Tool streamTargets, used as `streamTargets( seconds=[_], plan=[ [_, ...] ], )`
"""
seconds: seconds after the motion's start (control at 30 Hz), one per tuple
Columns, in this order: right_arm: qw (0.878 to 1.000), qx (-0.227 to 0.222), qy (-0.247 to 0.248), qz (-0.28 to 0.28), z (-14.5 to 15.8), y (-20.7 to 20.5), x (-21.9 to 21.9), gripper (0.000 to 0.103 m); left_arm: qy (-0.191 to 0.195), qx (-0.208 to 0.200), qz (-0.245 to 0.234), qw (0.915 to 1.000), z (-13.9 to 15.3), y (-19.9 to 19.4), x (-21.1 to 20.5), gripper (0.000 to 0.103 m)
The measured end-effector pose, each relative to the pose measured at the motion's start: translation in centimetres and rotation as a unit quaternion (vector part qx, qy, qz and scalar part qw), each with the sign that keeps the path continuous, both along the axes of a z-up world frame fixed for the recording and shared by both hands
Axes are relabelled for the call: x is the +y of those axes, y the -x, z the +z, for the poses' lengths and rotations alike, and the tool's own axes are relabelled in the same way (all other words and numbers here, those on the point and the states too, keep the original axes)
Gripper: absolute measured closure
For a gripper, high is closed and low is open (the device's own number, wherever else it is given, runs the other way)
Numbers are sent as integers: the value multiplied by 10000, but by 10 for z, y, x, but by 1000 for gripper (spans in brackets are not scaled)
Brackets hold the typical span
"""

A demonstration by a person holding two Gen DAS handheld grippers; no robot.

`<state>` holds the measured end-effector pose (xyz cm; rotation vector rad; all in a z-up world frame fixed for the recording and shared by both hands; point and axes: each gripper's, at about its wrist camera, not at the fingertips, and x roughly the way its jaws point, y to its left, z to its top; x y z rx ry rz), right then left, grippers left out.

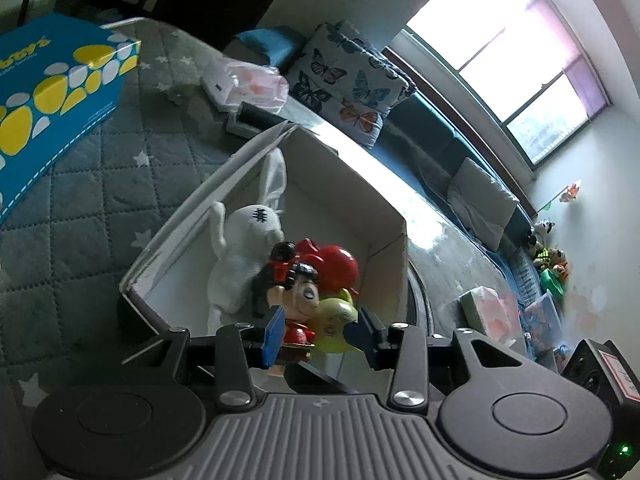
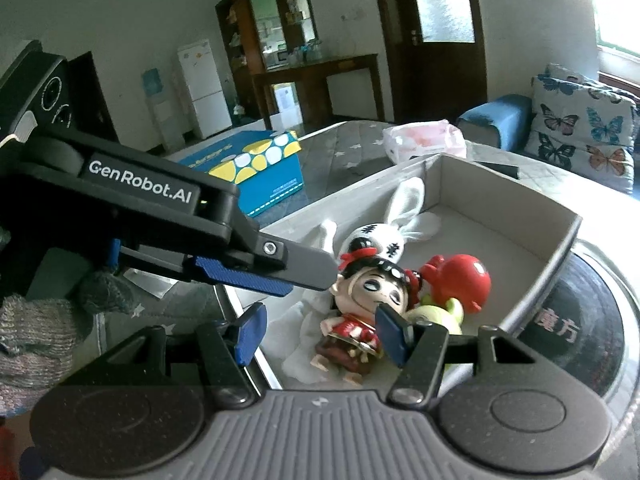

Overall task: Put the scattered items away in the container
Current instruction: 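Lower the figurine into the box and open the left gripper, then move the left gripper to the tan peanut-shaped toy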

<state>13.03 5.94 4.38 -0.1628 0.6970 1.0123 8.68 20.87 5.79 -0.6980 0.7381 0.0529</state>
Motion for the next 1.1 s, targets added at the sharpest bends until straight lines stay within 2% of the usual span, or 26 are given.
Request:
streamTargets(
  seconds=[0.4,0.83,1.1],
  plan=[
    [9980,-261,-159,-562,9,15,-55,41,-281,-165,-508,9982,9,-8,-52,60],
    [9905,-384,-232,-1303,5,26,-126,41,-280,-147,-1161,9927,4,-29,-117,60],
    [9816,-375,-172,-1866,-3,19,-175,41,-175,-18,-1521,9882,-12,-53,-160,60]
  ],
)
